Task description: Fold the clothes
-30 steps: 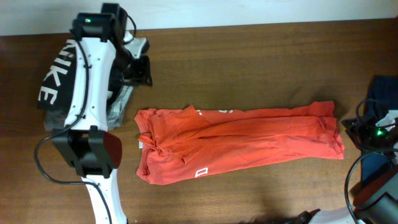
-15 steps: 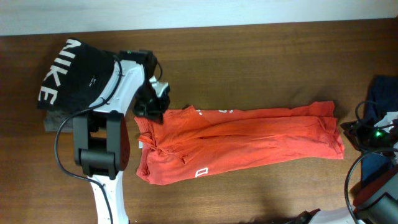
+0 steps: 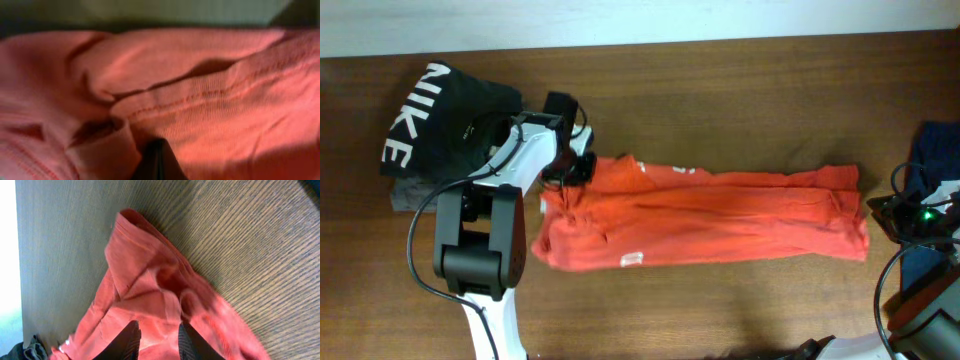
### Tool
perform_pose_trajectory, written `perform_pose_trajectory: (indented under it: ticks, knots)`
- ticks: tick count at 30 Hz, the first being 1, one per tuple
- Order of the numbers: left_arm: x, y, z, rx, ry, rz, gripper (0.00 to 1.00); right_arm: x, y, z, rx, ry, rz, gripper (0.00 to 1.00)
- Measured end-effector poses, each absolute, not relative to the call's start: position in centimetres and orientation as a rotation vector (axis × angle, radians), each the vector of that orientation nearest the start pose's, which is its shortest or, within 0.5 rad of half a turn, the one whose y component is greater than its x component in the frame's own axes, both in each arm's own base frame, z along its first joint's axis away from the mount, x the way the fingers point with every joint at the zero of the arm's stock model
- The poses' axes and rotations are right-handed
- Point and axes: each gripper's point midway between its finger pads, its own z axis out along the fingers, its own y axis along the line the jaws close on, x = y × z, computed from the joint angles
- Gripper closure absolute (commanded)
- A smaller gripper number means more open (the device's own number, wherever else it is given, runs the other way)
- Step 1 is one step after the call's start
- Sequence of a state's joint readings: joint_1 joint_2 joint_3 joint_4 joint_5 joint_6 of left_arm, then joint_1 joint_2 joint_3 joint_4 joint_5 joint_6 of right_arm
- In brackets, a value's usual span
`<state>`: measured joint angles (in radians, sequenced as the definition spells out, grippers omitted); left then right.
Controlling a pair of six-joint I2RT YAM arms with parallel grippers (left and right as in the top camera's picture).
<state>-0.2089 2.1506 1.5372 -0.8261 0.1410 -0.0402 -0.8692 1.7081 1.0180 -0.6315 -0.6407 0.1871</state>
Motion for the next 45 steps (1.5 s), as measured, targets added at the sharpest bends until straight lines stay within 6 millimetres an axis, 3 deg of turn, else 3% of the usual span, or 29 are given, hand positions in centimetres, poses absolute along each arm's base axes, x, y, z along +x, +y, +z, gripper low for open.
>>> perform_pose_trajectory:
  ticks: [3,5,7,9,11,14,17,21,25,30,32,37,42,45]
  knots:
    - [43.6,-11.0,0.2,0.248,2.936,-0.187,1.0,29.5,-19.0,6.0,1.222,2.309,0.706,0.67]
    - [44.0,-10.8,0.2,0.245,2.923,-0.167,0.98,29.5,-19.2,5.9,1.221,2.311,0.691,0.56]
    - [44.1,-10.7,0.2,0.245,2.921,-0.155,0.89,29.5,-19.6,5.8,1.218,2.316,0.658,0.38]
    - [44.2,-10.6,0.3,0.236,2.921,-0.15,0.71,29.4,-20.1,5.6,1.188,2.335,0.607,0.27]
    - [44.2,-10.6,0.5,0.237,2.928,-0.146,0.58,28.9,-20.7,5.2,1.198,2.359,0.542,0.19]
    - [44.1,-10.5,0.8,0.224,2.96,-0.14,0.5,28.3,-21.5,4.7,1.175,2.403,0.451,0.19]
    - [44.5,-10.6,1.6,0.217,2.973,-0.15,0.46,28.2,-21.9,4.6,1.133,2.425,0.409,0.2]
    - [46.3,-11.6,4.8,0.222,2.925,-0.216,0.36,28.6,-21.2,4.3,1.031,2.461,0.431,0.23]
    - [48.0,-12.6,8.6,0.229,2.859,-0.277,0.35,29.1,-18.3,2.7,0.92,2.568,0.509,0.24]
    - [48.5,-13.0,11.2,0.233,2.835,-0.303,0.35,29.1,-16.0,1.1,0.834,2.69,0.51,0.28]
    - [48.6,-13.1,11.7,0.234,2.827,-0.309,0.35,28.8,-16.0,1.0,0.828,2.715,0.493,0.32]
    - [48.7,-13.2,12.1,0.236,2.818,-0.315,0.35,28.3,-16.1,0.6,0.838,2.745,0.471,0.56]
    - [48.7,-13.2,12.0,0.236,2.82,-0.315,0.35,27.9,-15.8,0.4,0.846,2.767,0.488,0.61]
    - [48.7,-13.2,12.0,0.236,2.82,-0.316,0.35,27.7,-15.6,0.3,0.856,2.774,0.5,0.7]
